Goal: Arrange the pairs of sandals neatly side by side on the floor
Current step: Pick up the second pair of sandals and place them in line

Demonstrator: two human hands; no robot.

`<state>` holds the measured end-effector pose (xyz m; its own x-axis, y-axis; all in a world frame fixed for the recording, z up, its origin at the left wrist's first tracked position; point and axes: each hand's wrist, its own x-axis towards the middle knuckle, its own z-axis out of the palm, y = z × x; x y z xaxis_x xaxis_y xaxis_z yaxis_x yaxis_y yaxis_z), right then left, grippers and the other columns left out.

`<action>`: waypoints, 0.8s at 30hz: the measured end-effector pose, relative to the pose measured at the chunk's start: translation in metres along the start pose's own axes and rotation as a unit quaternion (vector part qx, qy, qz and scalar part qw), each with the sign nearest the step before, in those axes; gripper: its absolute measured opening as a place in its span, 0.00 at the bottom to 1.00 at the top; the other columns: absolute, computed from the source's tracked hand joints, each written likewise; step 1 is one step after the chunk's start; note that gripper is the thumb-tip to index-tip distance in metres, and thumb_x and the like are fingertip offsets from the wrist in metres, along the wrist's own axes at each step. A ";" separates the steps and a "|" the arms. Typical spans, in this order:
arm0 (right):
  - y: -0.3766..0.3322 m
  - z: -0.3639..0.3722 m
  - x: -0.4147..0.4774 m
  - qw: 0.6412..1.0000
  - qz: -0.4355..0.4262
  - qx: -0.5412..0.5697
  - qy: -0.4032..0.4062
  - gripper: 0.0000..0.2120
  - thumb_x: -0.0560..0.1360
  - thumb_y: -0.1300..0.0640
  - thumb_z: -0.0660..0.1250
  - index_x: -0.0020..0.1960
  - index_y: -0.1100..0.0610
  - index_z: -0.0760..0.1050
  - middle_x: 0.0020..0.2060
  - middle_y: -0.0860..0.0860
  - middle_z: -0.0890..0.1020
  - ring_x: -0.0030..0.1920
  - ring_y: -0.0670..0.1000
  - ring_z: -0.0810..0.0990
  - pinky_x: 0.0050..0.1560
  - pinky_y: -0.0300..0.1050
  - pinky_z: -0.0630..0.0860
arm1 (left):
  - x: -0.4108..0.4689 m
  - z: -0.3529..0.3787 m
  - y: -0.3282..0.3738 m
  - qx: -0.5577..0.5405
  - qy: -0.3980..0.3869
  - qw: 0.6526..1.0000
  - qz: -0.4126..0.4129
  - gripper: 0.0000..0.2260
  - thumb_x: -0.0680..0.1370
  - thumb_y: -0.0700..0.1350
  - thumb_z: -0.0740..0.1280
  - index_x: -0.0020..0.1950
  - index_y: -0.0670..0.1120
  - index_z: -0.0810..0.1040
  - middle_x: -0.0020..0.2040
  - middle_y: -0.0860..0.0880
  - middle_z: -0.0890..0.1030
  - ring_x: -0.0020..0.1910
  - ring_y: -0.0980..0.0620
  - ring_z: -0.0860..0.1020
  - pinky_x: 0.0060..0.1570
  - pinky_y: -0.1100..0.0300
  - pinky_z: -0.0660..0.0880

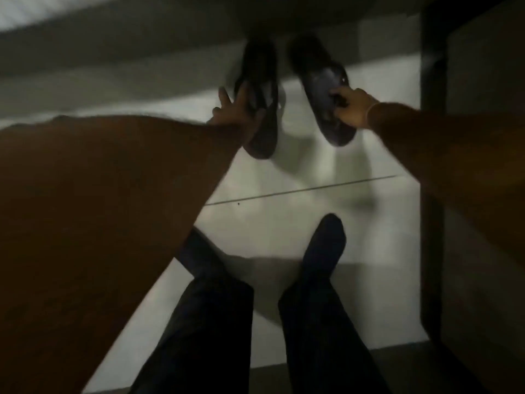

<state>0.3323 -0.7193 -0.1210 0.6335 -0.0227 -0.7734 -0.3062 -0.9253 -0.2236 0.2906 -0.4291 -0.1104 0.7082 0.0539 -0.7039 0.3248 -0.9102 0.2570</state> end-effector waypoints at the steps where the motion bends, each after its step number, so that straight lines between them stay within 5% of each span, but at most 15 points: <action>1: 0.005 0.002 -0.001 1.000 -0.005 -0.006 -0.006 0.30 0.82 0.52 0.65 0.83 0.46 0.64 0.75 0.67 0.73 0.69 0.71 0.77 0.75 0.57 0.72 | 0.000 0.005 0.000 0.003 0.000 1.000 0.005 0.33 0.82 0.66 0.61 0.84 0.62 0.55 0.85 0.40 0.55 0.74 0.30 0.69 0.68 0.38 0.71; 5: 0.009 0.022 -0.023 0.999 -0.028 -0.025 0.003 0.29 0.81 0.52 0.67 0.81 0.49 0.68 0.70 0.68 0.73 0.64 0.72 0.80 0.73 0.56 0.74 | -0.024 0.028 -0.006 0.022 -0.001 0.999 0.042 0.28 0.81 0.61 0.65 0.80 0.56 0.66 0.72 0.38 0.71 0.68 0.33 0.75 0.65 0.39 0.75; 11: -0.005 0.054 -0.054 0.999 -0.043 -0.001 -0.019 0.22 0.83 0.51 0.67 0.76 0.46 0.72 0.71 0.60 0.69 0.63 0.67 0.81 0.73 0.54 0.76 | -0.041 0.045 -0.004 -0.056 -0.042 0.997 -0.020 0.20 0.84 0.59 0.58 0.73 0.53 0.73 0.61 0.43 0.72 0.60 0.34 0.78 0.63 0.40 0.77; 24: -0.006 0.087 -0.077 0.998 -0.055 0.009 0.016 0.14 0.84 0.46 0.64 0.66 0.51 0.77 0.68 0.61 0.73 0.61 0.66 0.82 0.69 0.57 0.80 | -0.060 0.086 -0.003 -0.100 -0.014 0.994 -0.035 0.15 0.86 0.53 0.61 0.69 0.49 0.76 0.65 0.41 0.72 0.44 0.44 0.74 0.58 0.46 0.78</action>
<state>0.2236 -0.6791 -0.1114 0.6866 0.0663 -0.7240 -0.2461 -0.9158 -0.3173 0.1928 -0.4645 -0.1257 0.6632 0.1003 -0.7417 0.4926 -0.8046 0.3317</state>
